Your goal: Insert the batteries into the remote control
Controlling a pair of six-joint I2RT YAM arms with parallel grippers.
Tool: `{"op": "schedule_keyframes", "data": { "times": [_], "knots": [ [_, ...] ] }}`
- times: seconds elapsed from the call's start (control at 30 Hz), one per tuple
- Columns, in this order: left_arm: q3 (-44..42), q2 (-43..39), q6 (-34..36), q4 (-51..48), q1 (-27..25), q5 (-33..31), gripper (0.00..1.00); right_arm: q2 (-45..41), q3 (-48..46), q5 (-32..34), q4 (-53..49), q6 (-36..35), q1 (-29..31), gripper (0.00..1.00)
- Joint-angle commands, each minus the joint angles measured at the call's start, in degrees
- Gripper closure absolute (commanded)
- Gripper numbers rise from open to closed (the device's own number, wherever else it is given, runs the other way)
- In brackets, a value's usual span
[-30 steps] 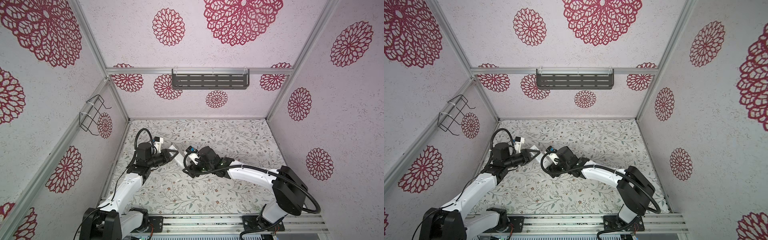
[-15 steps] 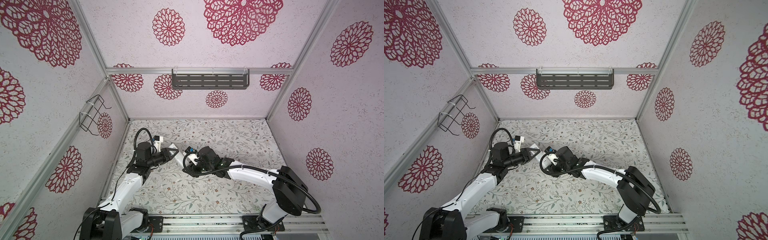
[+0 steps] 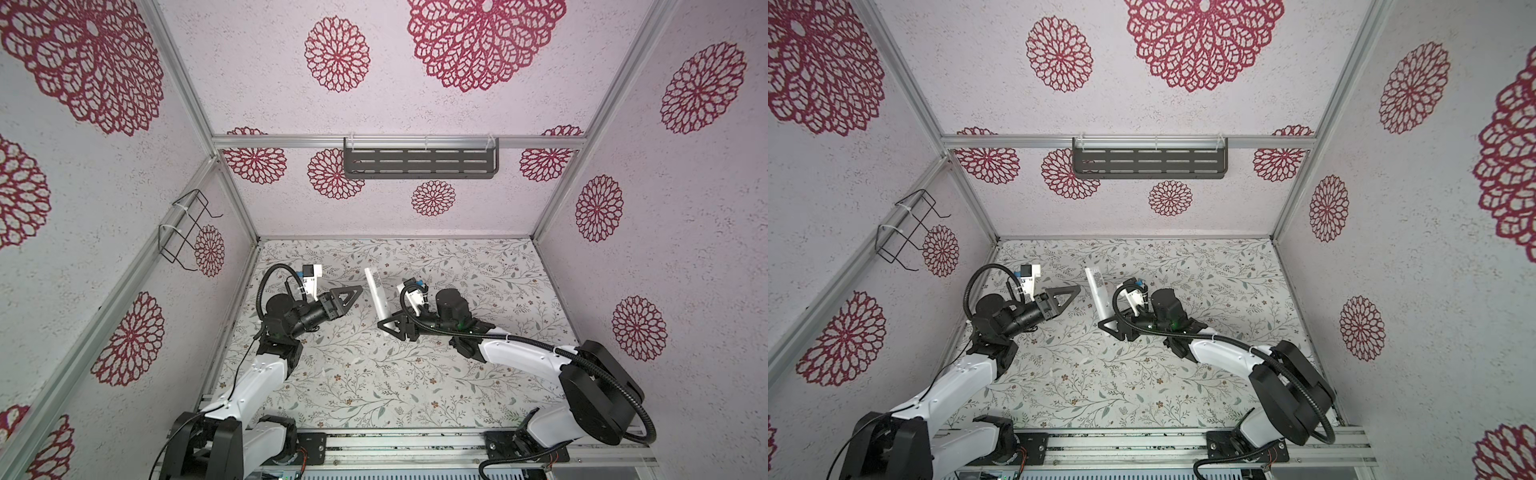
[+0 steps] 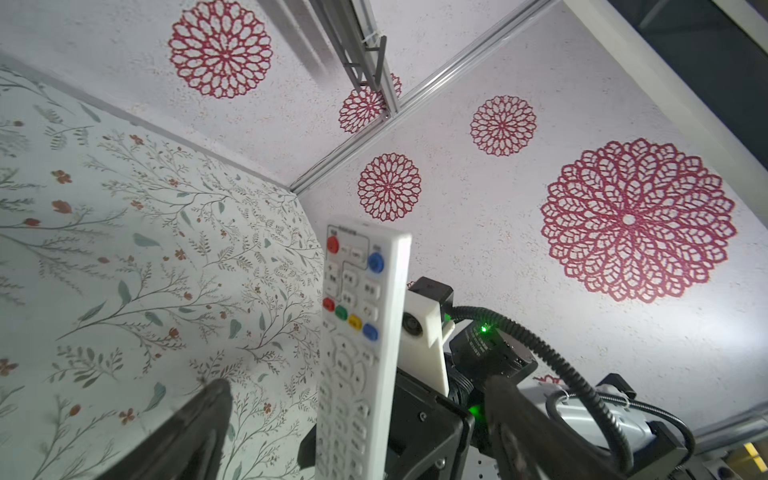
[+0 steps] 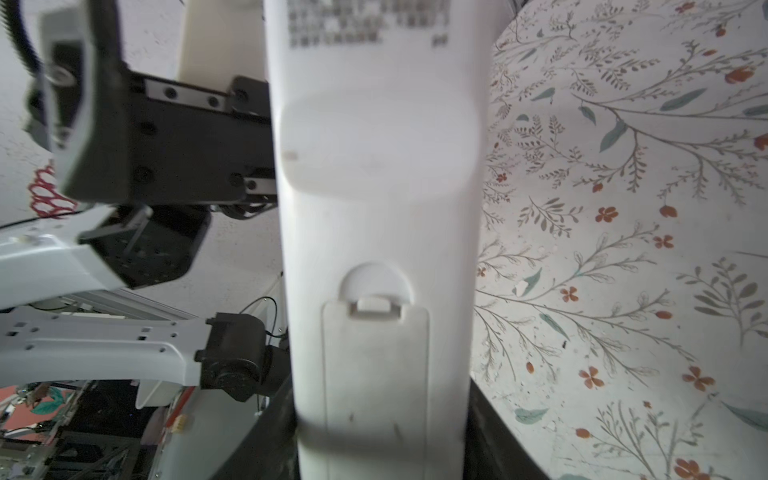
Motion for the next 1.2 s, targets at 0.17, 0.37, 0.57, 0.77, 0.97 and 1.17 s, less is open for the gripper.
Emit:
{"op": "schedule_keyframes", "data": {
  "times": [0.17, 0.37, 0.57, 0.77, 0.97, 1.17],
  "knots": [
    [0.8, 9.5, -6.5, 24.5, -5.3, 1.8, 0.02, -0.8, -2.7, -4.7, 28.3, 20.0, 0.2, 0.64],
    [2.3, 13.9, -9.1, 31.6, -7.8, 1.3, 0.02, -0.1, -2.5, -4.9, 28.4, 21.0, 0.3, 0.65],
    [3.9, 17.0, -11.0, 34.7, -9.4, 1.6, 0.22, 0.2, -2.2, -4.9, 26.2, 19.9, 0.3, 0.65],
    [5.2, 19.3, -12.9, 36.9, -9.7, 2.6, 0.65, 0.5, -2.3, -4.8, 26.0, 19.6, 0.2, 0.64],
    [6.2, 18.9, -11.4, 32.6, -9.7, 3.6, 0.74, 1.6, -2.1, -5.0, 25.3, 19.5, -0.4, 0.57],
    [5.9, 15.7, -5.5, 21.8, -9.7, 3.1, 0.74, 1.8, -2.1, -6.3, 25.3, 18.6, -1.7, 0.61]
  ]
}}
